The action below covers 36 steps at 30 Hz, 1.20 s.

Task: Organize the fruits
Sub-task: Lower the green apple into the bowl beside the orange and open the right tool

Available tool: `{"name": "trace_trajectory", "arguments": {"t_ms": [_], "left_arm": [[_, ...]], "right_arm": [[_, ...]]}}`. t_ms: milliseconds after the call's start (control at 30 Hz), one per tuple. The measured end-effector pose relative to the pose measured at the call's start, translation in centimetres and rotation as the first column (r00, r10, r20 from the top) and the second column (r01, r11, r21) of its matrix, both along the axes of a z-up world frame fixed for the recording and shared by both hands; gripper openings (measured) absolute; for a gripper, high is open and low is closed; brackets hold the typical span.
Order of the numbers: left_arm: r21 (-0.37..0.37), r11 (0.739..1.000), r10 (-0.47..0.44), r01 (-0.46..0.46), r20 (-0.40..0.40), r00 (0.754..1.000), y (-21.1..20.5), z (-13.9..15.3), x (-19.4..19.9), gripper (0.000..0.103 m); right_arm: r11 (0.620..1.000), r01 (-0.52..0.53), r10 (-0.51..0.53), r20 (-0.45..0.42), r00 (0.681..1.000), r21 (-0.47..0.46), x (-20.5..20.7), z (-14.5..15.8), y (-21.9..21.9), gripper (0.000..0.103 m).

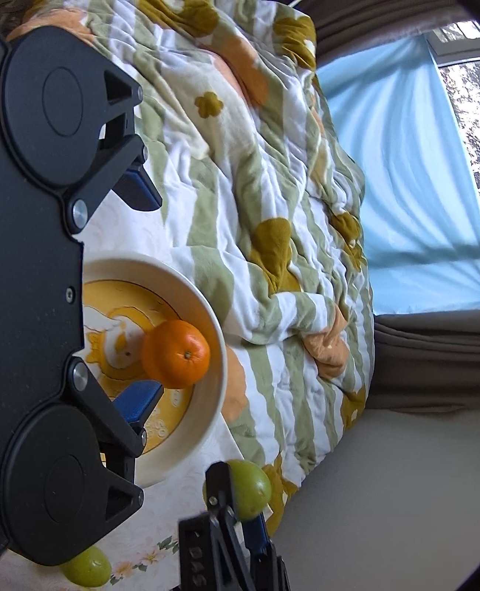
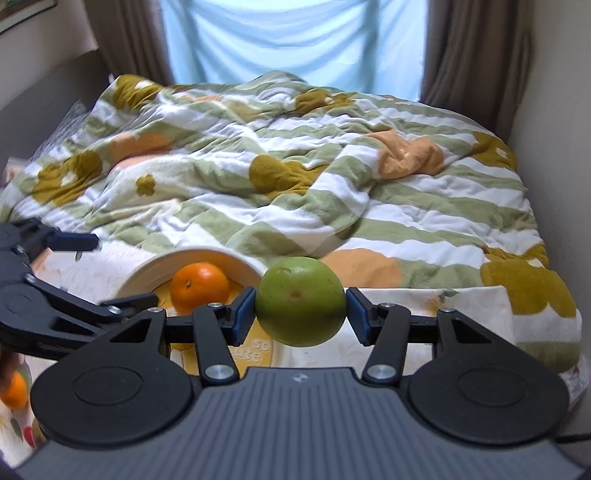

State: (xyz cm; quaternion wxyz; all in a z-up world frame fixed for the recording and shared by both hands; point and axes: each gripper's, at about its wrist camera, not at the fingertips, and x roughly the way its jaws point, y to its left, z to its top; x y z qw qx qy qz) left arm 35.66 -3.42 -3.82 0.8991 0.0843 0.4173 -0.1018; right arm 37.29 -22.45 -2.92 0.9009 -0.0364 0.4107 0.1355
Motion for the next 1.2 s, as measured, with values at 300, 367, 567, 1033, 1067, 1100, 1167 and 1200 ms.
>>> {"name": "trace_trajectory", "arguments": {"t_ms": [300, 367, 567, 1033, 1067, 1100, 1167, 1200], "left_arm": [[-0.004, 0.998, 0.057, -0.058, -0.023, 0.998, 2.4, 0.4, -2.6, 0.1], [-0.009, 0.998, 0.063, -0.064, -0.029, 0.998, 2.7, 0.4, -2.9, 0.1], [-0.008, 0.997, 0.078, -0.079, -0.029, 0.996, 3.3, 0.5, -3.5, 0.1], [-0.011, 0.995, 0.098, -0.098, 0.012, 0.995, 3.2, 2.2, -5.5, 0.1], [-0.012, 0.995, 0.099, -0.098, 0.019, 0.995, 3.1, 2.4, -5.8, 0.1], [-0.013, 0.995, 0.099, -0.098, 0.027, 0.995, 3.0, 2.8, -6.1, 0.1], [-0.013, 0.995, 0.098, -0.098, 0.045, 0.994, 2.7, 3.4, -6.8, 0.1], [-0.012, 0.995, 0.099, -0.099, 0.053, 0.994, 2.6, 3.7, -7.1, 0.1]], "right_arm": [[0.982, -0.162, 0.163, 0.004, 0.987, -0.096, -0.2, -3.7, 4.2, 0.068], [0.977, -0.183, 0.184, 0.002, 0.983, -0.111, -0.1, -4.4, 4.9, 0.068], [0.97, -0.204, 0.204, -0.015, 0.979, -0.133, 0.3, -5.8, 5.8, 0.068], [0.977, -0.159, 0.171, 0.078, 0.982, -0.143, -1.2, -3.3, 5.1, 0.103], [0.979, -0.152, 0.164, 0.078, 0.983, -0.135, -1.4, -3.0, 4.9, 0.103], [0.981, -0.146, 0.158, 0.082, 0.984, -0.129, -1.7, -2.6, 4.7, 0.103], [0.984, -0.137, 0.147, 0.09, 0.985, -0.117, -2.3, -1.7, 4.3, 0.103], [0.986, -0.132, 0.142, 0.094, 0.985, -0.107, -2.6, -1.2, 4.1, 0.103]]}}
